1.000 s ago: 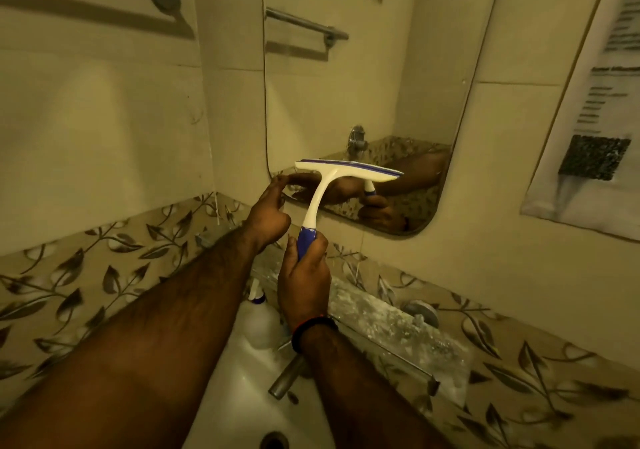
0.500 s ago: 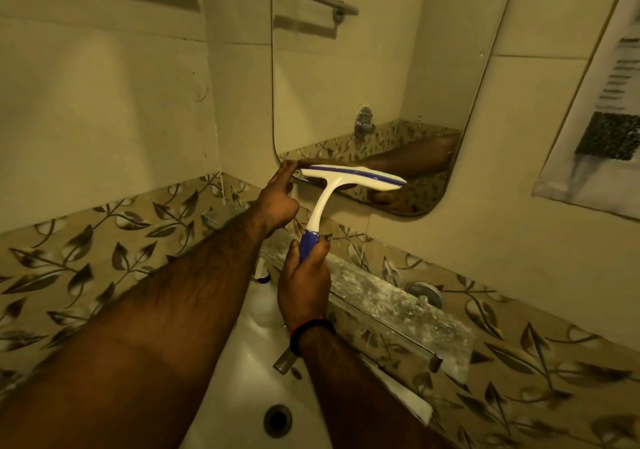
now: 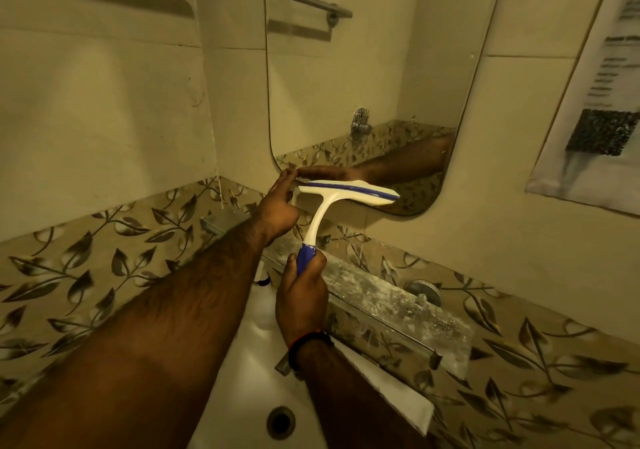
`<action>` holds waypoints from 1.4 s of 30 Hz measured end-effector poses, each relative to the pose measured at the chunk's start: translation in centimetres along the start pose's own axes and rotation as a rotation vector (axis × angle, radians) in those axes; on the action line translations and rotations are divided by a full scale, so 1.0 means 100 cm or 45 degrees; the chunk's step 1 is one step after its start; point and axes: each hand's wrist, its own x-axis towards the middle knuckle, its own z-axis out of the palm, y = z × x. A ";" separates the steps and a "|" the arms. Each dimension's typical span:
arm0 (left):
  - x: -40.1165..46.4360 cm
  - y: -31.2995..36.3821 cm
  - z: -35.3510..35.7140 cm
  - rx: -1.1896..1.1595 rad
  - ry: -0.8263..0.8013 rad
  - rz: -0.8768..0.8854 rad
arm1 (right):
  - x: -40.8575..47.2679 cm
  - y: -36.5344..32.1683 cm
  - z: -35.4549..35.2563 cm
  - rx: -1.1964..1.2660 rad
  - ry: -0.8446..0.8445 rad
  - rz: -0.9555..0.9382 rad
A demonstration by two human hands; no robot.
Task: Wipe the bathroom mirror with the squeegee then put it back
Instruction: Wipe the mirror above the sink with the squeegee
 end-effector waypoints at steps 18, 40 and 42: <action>0.002 0.011 -0.005 -0.170 0.146 -0.132 | 0.009 -0.002 -0.019 -0.005 0.013 -0.179; 0.020 0.065 -0.041 -0.001 0.189 0.386 | 0.137 -0.148 -0.047 0.082 0.192 -0.638; 0.026 0.065 -0.040 0.062 0.198 0.416 | 0.148 -0.161 -0.050 0.047 0.208 -0.666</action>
